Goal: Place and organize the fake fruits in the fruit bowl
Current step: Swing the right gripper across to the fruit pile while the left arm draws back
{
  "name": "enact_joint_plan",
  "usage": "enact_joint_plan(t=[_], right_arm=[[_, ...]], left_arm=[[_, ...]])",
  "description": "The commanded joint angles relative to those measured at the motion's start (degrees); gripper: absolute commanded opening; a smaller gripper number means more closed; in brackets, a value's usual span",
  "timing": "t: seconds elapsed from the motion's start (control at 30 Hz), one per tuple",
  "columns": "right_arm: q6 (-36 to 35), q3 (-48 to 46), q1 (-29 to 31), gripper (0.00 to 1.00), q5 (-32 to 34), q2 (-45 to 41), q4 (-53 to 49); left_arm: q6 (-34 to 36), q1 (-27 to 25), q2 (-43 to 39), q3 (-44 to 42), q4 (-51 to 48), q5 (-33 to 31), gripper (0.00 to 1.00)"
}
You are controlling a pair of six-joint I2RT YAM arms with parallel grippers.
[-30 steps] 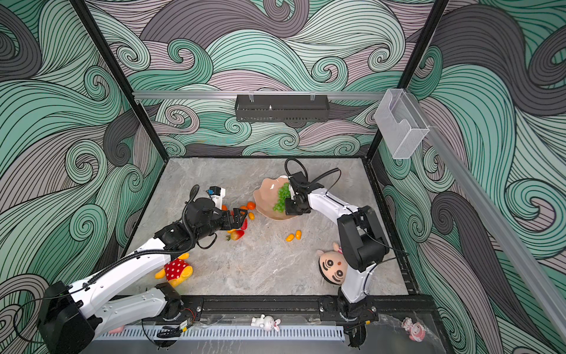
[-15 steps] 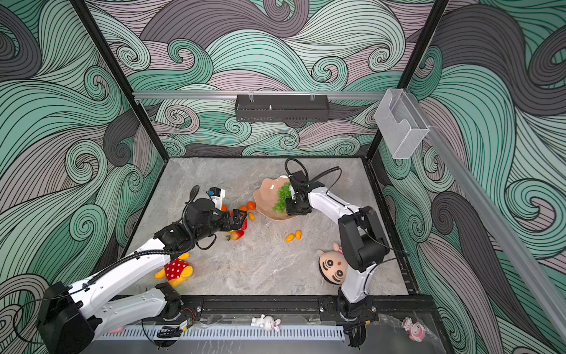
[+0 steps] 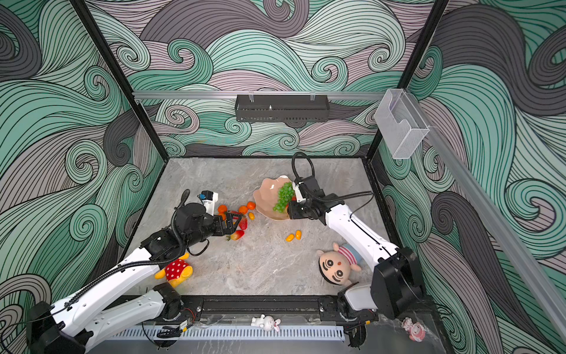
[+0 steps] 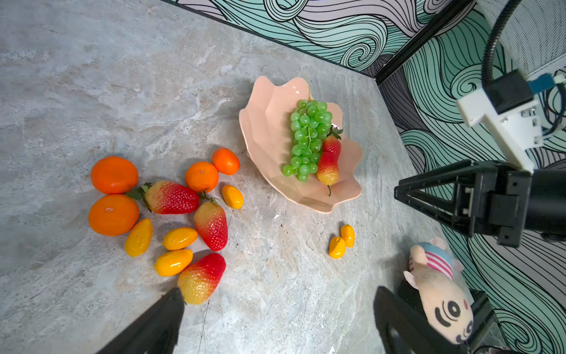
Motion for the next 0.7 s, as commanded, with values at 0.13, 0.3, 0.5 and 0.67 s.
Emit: enact_joint_plan(t=[0.13,0.3,0.5,0.67], right_arm=[[1.1,-1.8,6.7,0.47,2.7,-1.8,2.8],[0.9,2.2,11.7,0.47,4.4,2.3,2.6],[0.6,9.3,16.7,0.46,5.8,10.6,1.5],[1.9,15.2,20.8,0.45,6.2,18.0,0.0]], left_arm=[[-1.6,1.2,-3.8,-0.9,-7.0,0.8,0.99],[-0.8,5.0,-4.0,0.9,-9.7,2.5,0.99],[-0.4,10.8,-5.1,1.3,-10.8,5.7,0.99],[-1.6,16.5,-6.7,0.0,-11.0,8.9,0.99]])
